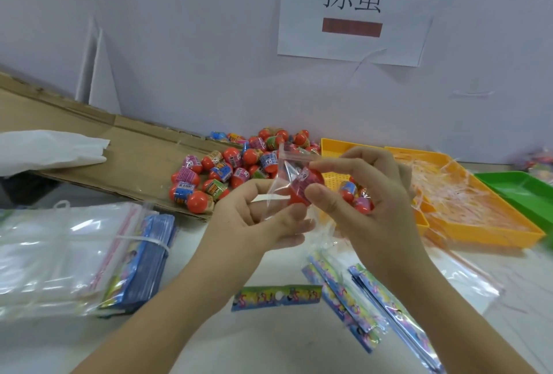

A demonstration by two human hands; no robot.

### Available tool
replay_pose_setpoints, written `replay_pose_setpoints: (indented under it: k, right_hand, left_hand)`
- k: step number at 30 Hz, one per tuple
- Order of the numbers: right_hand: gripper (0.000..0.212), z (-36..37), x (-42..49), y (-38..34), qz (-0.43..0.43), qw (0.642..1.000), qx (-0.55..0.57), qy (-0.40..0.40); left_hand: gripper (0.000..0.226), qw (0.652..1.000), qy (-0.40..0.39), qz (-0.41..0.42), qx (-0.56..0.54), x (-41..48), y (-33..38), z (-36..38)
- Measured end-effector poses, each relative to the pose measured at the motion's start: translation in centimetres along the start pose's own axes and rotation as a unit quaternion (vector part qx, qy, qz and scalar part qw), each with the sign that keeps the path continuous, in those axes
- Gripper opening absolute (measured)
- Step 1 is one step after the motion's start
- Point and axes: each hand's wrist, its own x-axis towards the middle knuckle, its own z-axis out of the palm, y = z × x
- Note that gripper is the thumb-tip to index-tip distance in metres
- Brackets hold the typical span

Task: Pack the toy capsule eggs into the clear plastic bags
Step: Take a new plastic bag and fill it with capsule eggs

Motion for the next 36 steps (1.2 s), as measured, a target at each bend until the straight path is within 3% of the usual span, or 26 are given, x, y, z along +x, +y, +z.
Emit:
replay_pose_setpoints:
  k: [6,11,22,25,28,30,31,33,36]
  right_hand:
    - [0.017,-0.4,0.3,0.0,0.056,0.992,0.075,0.081]
    - [0.016,-0.4,0.2,-0.2,0.056,0.993,0.072,0.08]
    - [0.019,-0.3,-0.1,-0.6,0.053,0.996,0.039,-0.057]
    - [0.016,-0.3,-0.1,-0.7,0.027,0.997,-0.02,-0.076]
    - [0.038,-0.4,-0.5,-0.4,-0.025,0.988,-0.054,-0.141]
    - [0.041,-0.2,-0.5,-1.4,-0.04,0.987,-0.033,-0.153]
    - [0.043,-0.2,-0.4,-1.8,-0.019,0.989,0.011,-0.144]
    - [0.053,-0.3,-0.1,-2.1,0.111,0.967,0.166,-0.155]
    - [0.071,-0.4,0.2,-0.5,0.163,0.946,0.191,-0.207]
  left_hand:
    - [0.049,1.0,-0.013,-0.017,-0.016,0.3,-0.2,-0.2]
    - [0.063,0.999,-0.045,0.002,0.03,0.1,-0.4,-0.2]
    - [0.051,0.996,-0.055,0.051,0.043,-0.1,-0.4,0.0]
    - [0.05,0.997,-0.055,0.043,0.029,-0.1,-0.7,0.1]
    - [0.056,0.999,-0.036,0.026,0.002,0.0,-0.7,0.0]
    - [0.058,0.999,-0.016,0.025,-0.038,0.2,-0.5,-0.3]
    - [0.057,0.998,-0.004,0.024,-0.061,0.3,-0.3,-0.4]
    - [0.053,0.994,0.02,0.025,-0.1,0.6,-0.1,-0.6]
    - [0.042,0.99,0.034,0.022,-0.133,0.9,-0.2,-0.8]
